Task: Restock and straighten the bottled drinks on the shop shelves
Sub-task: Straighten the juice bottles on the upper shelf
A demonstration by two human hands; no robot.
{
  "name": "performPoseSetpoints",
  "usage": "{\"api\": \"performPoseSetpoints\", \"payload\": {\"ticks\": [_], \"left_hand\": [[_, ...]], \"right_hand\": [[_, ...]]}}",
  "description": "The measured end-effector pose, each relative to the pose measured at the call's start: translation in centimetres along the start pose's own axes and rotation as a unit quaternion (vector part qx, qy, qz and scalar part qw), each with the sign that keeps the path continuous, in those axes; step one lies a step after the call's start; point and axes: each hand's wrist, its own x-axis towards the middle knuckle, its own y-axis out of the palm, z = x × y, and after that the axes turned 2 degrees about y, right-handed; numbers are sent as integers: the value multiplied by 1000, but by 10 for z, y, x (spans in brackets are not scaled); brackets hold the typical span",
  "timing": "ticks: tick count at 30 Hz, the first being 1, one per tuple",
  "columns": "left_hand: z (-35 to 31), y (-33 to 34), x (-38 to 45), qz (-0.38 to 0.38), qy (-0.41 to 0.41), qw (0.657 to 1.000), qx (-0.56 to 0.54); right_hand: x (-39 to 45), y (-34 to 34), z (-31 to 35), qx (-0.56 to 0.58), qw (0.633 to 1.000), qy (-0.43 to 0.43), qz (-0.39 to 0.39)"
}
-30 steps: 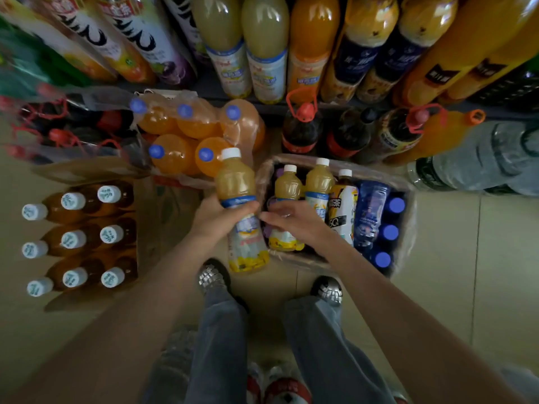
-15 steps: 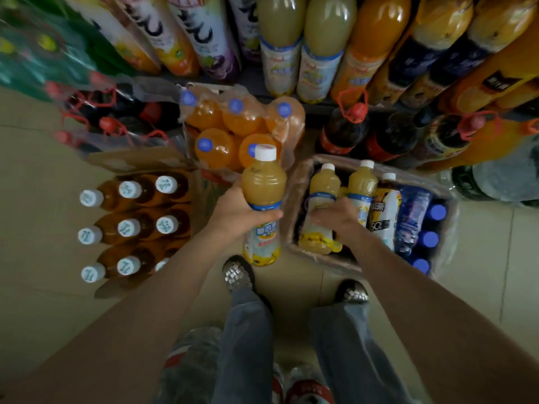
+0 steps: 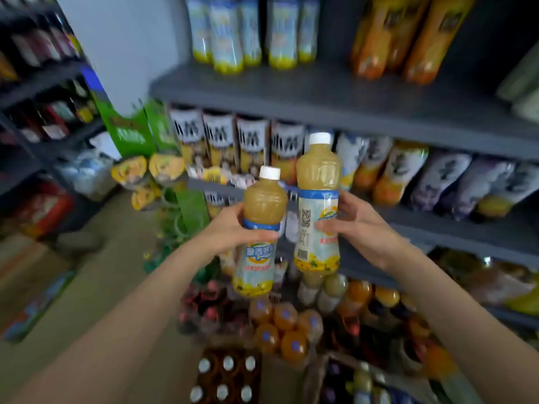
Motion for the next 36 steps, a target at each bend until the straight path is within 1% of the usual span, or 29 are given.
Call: {"api": "performPoseSetpoints", "payload": {"ticks": [3, 5, 8, 10, 12, 14, 18, 23, 26, 29, 32, 36], "left_hand": [[-77, -47, -6, -60, 91, 994, 1], [-109, -69, -4, -112, 135, 984, 1], [-137, -94, 6, -189, 168, 966, -46], [-147, -109, 16, -212, 176, 959, -70], [-152, -123, 28, -228, 175, 955, -76], [-156, -135, 41, -246, 170, 952, -69], [-165, -152, 71, -266, 159, 949, -52], [-173, -156, 99, -261, 157, 951, -50], [-174, -155, 117, -247, 151, 956, -39], [-180, -148, 136, -238, 159, 958, -37], [-187, -141, 162, -251, 152, 955, -38], [-196, -141, 195, -298, 147, 941, 68]], "right_hand": [[9, 8, 86, -2, 994, -104, -21], [22, 17, 126, -14, 982, -179, -54], [60, 27, 160, -82, 949, -266, -150], [93, 30, 172, -144, 925, -291, -197], [122, 31, 178, -189, 916, -282, -214], [150, 33, 181, -214, 916, -258, -219], [208, 32, 189, -216, 924, -205, -238], [256, 34, 196, -242, 914, -188, -267], [264, 36, 191, -253, 912, -168, -275], [262, 31, 178, -236, 925, -148, -260], [254, 22, 171, -234, 930, -146, -244], [247, 20, 175, -257, 932, -156, -205]]}}
